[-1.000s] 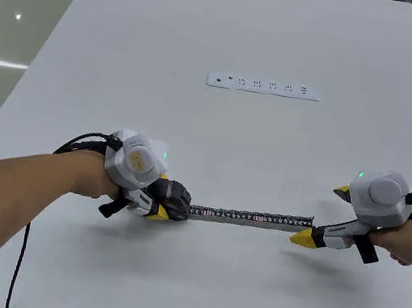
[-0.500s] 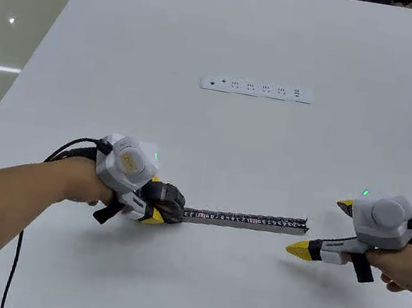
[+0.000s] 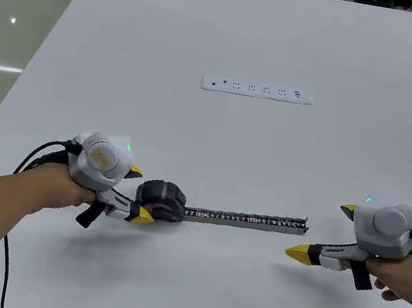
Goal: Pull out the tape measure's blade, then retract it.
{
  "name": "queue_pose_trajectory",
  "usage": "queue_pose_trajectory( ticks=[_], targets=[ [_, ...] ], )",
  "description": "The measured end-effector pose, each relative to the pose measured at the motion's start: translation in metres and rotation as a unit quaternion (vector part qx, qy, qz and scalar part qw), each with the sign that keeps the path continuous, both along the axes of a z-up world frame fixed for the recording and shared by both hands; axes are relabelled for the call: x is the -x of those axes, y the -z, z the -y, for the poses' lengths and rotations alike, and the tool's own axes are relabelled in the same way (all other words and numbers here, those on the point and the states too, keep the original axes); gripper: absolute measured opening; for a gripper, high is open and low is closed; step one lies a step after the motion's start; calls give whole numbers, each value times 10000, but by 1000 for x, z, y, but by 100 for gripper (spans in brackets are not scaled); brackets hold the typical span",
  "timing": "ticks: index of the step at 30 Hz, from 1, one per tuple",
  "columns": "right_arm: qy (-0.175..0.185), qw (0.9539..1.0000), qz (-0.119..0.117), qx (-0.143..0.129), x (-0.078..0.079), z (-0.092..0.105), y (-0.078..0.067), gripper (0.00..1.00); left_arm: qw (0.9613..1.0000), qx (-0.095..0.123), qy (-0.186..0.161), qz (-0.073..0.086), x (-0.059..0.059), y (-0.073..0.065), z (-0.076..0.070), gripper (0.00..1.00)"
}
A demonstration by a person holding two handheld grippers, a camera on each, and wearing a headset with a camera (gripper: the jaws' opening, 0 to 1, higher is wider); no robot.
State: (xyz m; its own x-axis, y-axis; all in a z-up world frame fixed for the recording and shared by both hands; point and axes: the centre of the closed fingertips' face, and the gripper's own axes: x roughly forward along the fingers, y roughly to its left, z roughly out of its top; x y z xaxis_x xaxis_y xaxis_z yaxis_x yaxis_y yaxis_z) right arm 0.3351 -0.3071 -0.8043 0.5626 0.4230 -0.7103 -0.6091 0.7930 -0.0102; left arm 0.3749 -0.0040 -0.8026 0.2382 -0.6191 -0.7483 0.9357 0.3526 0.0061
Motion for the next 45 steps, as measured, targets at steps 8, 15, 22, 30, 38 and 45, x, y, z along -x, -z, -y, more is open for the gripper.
queue_pose_trajectory(
  ticks=[8,15,22,30,38,45],
  targets=[
    [-84,9998,171,30,8,-5,-6,100,9984,226,-509,48,6,-7,-16,85],
    [307,9989,283,-232,13,-1,-16,100,9936,484,-1024,-17,12,-8,-34,94],
    [432,9981,291,-343,26,1,-16,100,9858,828,-1460,102,16,-20,-52,99],
    [380,9980,416,-299,36,1,-16,100,9767,1067,-1856,162,22,-27,-74,99],
    [454,9971,474,-389,49,4,-19,100,9722,1187,-2005,214,41,-26,-87,99],
    [491,9956,662,-439,62,4,-28,100,9642,1444,-2212,238,58,-37,-102,99]
  ],
)
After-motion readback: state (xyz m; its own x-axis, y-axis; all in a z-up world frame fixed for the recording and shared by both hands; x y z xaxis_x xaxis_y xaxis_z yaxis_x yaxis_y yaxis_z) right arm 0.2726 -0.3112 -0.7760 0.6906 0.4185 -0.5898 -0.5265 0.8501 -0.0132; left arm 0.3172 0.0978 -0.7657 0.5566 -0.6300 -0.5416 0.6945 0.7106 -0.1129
